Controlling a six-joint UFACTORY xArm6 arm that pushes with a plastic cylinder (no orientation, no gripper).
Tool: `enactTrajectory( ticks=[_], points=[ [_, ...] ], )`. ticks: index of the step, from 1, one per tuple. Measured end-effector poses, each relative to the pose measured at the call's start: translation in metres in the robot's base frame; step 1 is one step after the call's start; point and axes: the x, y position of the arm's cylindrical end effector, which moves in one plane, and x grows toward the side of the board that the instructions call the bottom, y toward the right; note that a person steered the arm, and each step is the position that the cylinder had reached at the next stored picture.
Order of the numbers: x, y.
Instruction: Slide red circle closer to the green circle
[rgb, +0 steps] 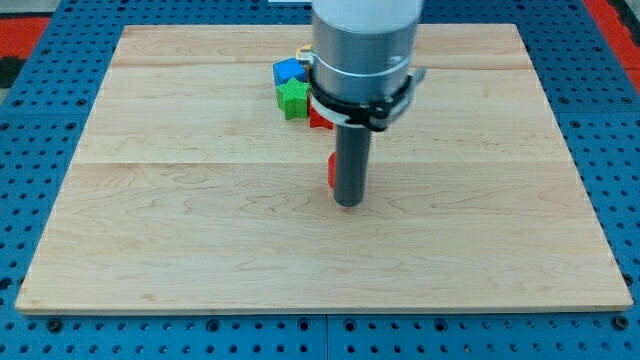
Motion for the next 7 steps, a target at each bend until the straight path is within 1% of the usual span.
enactTrajectory(
  ticks=[2,4,6,7],
  points=[
    [-0.031,0.0],
    [-0.05,-0.023],
    [-0.06,-0.006],
    [-0.068,0.014]
  ],
)
